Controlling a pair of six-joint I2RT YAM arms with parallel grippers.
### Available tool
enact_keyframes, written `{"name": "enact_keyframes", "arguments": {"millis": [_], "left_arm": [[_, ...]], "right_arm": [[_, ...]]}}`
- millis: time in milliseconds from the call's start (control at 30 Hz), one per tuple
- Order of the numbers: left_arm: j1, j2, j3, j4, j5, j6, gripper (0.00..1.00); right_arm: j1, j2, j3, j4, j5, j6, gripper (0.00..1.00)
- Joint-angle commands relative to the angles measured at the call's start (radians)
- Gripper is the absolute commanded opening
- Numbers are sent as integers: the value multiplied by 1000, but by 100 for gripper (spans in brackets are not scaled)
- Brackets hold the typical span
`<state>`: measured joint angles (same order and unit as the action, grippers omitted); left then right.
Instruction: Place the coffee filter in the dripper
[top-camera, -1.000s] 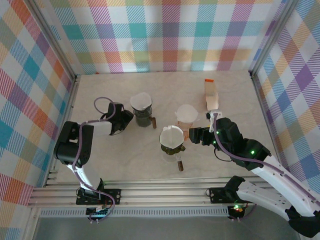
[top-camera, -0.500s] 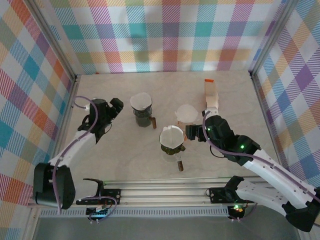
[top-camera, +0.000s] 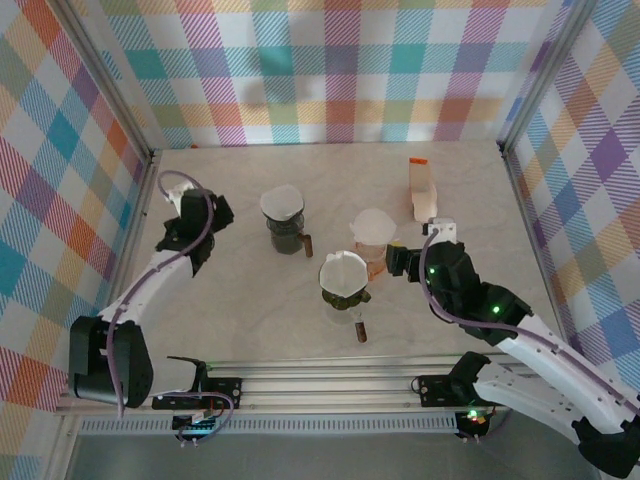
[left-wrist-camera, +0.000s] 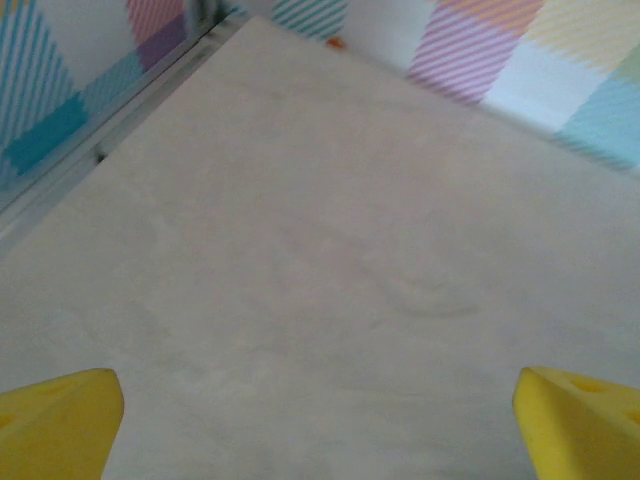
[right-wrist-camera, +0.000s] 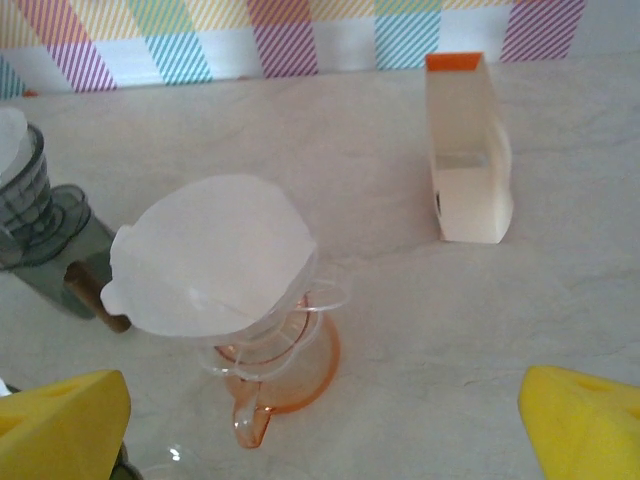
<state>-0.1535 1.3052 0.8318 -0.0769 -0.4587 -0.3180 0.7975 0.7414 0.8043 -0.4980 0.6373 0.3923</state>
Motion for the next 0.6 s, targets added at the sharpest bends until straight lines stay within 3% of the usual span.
{"name": "enact_keyframes", "arguments": {"millis": [0, 133, 267, 400, 567], "left_arm": [[12, 61, -117, 212, -111, 152, 100], [17, 161, -181, 394, -137, 211, 100], [22, 261, -214, 532, -94, 225, 100], [25, 269, -208, 523, -42, 245, 100], [25, 229, -301, 657, -27, 256, 100]], "right_arm": [[-3, -22, -16, 41, 60, 3, 99], [-4, -16, -4, 29, 63, -26, 99], [-6, -8, -3, 3, 110, -26, 99], [-7, -15, -27, 18, 105, -63, 99], [-7, -28, -53, 33, 98, -74, 99]]}}
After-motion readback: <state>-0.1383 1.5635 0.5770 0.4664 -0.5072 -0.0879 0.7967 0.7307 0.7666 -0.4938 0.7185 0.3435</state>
